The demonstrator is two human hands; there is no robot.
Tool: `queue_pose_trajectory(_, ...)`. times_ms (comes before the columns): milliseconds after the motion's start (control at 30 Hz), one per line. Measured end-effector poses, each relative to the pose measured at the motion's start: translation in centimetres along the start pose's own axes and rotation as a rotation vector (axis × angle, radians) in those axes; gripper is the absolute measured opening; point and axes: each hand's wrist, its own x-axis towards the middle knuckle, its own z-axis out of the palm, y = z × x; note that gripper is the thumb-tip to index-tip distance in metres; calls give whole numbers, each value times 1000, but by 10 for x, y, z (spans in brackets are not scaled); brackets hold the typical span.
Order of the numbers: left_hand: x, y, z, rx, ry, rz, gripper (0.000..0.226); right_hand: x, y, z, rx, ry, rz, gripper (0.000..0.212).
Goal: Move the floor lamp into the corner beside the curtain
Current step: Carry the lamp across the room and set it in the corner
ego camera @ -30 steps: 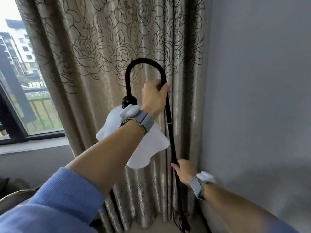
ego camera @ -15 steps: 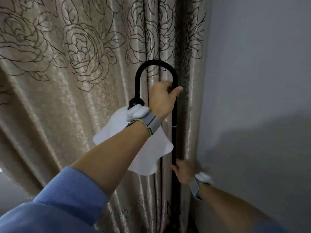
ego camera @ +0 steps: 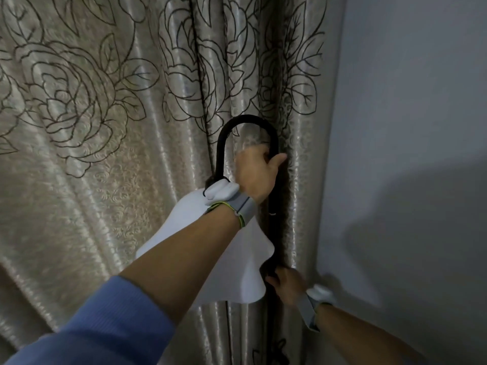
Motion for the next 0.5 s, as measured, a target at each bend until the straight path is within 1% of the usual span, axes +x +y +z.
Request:
queue_pose_trajectory(67, 4, 0, 7, 12, -4, -14, 43, 5, 5, -3, -51, -40, 23, 42)
queue_pose_trajectory(167, 12, 2, 18, 12, -40, -28, 43, 15, 17, -10, -17, -40, 40, 45)
queue_pose_trajectory(200, 14, 3, 21, 12, -52, -29, 43, 17, 21, -12, 15, -31, 49, 53)
queue_pose_trajectory(267, 16, 5, 25, 10, -69, -35, 44, 18, 27, -11, 99, 17, 23, 84)
queue_pose_trajectory(300, 16, 6, 25, 3, -82, -41, 43, 18, 29, -10, 133, 49, 19, 96)
queue_pose_trajectory(333, 16, 7, 26, -1, -99, -42, 41, 18, 31, -10, 163, 72, 22, 99)
queue_pose_trajectory(367, 16, 8, 25, 2, -121, -35, 39, 16, 31, -11, 175, 60, 53, 95)
queue_pose_trajectory(400, 16, 9, 23, 14, -147, -12, 35, 14, 31, -11, 168, 58, 85, 81)
queue_pose_trajectory(433, 17, 11, 21, 33, -171, 21, 30, 11, 30, -13, 129, 66, 118, 61)
queue_pose_trajectory(467, 16, 13, 19, 53, -189, 54, 25, 13, 38, -10, 104, 83, 118, 46)
queue_pose_trajectory(500, 16, 15, 16, 71, -205, 86, 23, 13, 41, -8, 85, 89, 129, 41)
